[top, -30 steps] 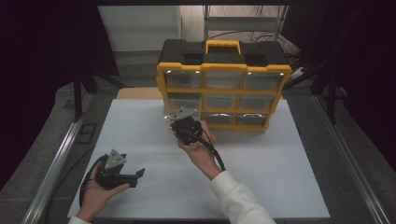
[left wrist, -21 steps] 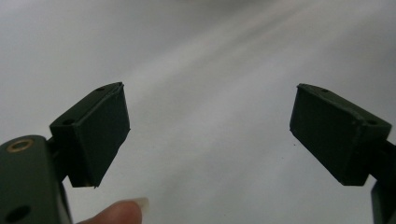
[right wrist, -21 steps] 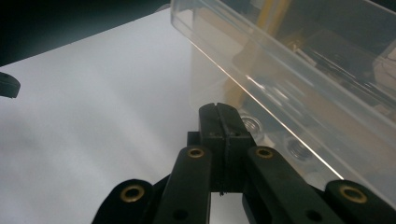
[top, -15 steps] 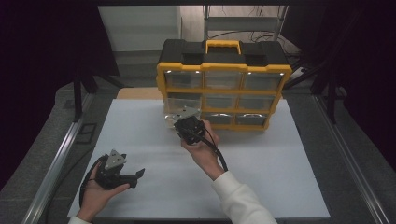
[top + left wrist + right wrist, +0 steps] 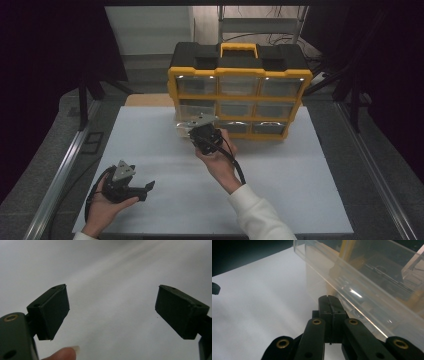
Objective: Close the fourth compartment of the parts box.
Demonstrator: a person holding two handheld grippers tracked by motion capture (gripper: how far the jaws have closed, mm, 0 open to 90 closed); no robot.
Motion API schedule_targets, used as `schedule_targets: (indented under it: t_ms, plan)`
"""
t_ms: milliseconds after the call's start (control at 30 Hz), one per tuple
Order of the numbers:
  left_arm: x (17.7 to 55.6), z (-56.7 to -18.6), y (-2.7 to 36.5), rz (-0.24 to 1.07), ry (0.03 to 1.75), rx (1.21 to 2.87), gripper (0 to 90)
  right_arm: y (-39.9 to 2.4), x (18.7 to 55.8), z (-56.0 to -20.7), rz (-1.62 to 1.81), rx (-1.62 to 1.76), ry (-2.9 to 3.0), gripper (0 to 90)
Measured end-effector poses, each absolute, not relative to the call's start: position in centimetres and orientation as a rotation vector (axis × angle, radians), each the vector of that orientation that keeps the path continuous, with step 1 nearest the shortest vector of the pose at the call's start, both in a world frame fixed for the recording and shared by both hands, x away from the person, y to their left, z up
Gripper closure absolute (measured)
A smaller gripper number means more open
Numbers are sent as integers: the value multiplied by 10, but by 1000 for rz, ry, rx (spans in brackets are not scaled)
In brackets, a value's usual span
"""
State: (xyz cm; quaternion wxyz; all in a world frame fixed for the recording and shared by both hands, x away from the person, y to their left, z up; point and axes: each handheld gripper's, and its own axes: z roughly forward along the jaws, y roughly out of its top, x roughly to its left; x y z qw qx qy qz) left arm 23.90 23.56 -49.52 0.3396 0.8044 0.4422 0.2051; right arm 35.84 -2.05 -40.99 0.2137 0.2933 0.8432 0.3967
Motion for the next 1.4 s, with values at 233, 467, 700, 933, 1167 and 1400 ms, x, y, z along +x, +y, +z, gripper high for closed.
schedule_targets:
  t_ms: [233, 467, 700, 933, 1167, 1400]
  plan:
    - [239, -496, 235, 528, 1153, 2099, 128, -23, 356, -404, 1067, 788, 2328, 900]
    - [240, -497, 234, 521, 1150, 2109, 128, -20, 358, -408, 1076, 798, 2334, 900]
    - [239, -496, 236, 523, 1151, 2108, 129, -23, 357, -408, 1061, 800, 2327, 900]
    - [239, -496, 235, 522, 1152, 2104, 129, -27, 354, -406, 1039, 805, 2313, 900]
    - [239, -496, 235, 517, 1152, 2106, 129, -35, 355, -406, 1060, 832, 2307, 900]
    - [240, -497, 234, 518, 1151, 2110, 129, -43, 359, -404, 1069, 859, 2283, 900]
